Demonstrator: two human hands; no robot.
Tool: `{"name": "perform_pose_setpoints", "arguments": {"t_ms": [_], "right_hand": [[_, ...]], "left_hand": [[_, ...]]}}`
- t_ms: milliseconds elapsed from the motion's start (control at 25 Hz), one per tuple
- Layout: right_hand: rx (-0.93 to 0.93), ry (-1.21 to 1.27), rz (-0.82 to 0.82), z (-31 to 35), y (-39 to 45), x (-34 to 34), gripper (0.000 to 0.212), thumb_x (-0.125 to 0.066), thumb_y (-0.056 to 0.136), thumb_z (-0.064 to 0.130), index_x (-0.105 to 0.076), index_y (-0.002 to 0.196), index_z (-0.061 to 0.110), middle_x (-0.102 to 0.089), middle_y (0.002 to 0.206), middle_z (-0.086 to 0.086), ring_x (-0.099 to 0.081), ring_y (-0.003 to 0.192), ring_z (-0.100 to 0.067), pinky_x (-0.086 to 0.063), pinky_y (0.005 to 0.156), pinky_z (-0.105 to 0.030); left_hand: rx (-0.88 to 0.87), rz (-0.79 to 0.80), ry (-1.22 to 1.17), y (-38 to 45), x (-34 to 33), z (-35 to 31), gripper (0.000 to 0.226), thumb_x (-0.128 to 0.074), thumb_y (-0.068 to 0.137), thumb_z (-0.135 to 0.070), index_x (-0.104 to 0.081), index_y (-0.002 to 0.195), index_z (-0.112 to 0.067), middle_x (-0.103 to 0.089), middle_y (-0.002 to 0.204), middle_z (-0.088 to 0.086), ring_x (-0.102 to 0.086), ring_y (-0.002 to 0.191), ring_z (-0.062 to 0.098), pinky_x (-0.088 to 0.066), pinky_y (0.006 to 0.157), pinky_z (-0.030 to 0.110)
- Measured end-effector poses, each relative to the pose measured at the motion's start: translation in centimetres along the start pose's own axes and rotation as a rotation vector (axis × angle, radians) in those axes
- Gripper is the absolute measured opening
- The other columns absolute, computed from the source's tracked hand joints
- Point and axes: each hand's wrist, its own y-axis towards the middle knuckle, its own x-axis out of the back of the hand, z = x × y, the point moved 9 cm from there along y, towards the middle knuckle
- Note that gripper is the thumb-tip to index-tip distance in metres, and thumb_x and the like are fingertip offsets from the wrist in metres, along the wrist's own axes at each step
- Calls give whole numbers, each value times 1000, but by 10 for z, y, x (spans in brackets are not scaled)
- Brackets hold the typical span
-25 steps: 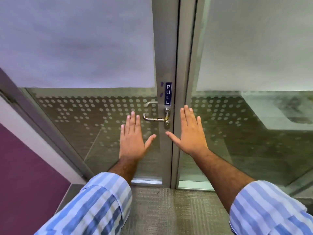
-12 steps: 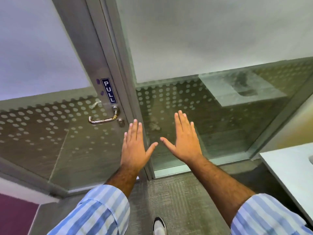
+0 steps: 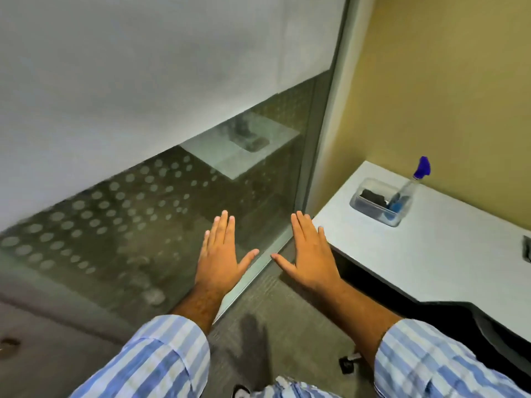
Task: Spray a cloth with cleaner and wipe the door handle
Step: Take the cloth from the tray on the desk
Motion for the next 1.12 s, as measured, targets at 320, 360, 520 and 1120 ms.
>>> {"name": "perform_pose_setpoints", "arguments": {"t_ms": [320,360,520,1120], "right_hand": [[-431,35,-81,-119,-10,28,105,-37,89,87,2,169,32,1,180,2,-3,166,-27,-6,134,-56],[-452,42,-88,-124,-8,30,104,-38,88,87,1,168,32,-1,180,2,-5,166,-27,-6,134,-55],[-600,130,-148,-164,3,31,102,-44,87,86,-8,167,35,-14,179,3,-20,164,-28,-17,133,-55],[-779,461,-260,-392,111,36,84,-67,91,66,-36,160,28,-53,159,-4,-57,140,-30,-54,111,-51]], "left_hand": [[-321,171,-108,90,-62,-114,97,-50,97,-77,-16,172,-24,6,181,-3,5,167,22,-5,132,46],[-320,166,-110,95,-63,-121,97,-51,97,-77,-17,171,-25,6,181,-3,5,168,22,-5,132,46],[-318,260,-133,127,-88,-160,99,-52,95,-78,-15,171,-27,5,181,-3,2,168,24,-13,134,53],[-147,459,-126,285,-221,-303,73,-67,95,-67,-51,153,-25,-51,160,-1,-50,145,25,-49,117,50]]}}
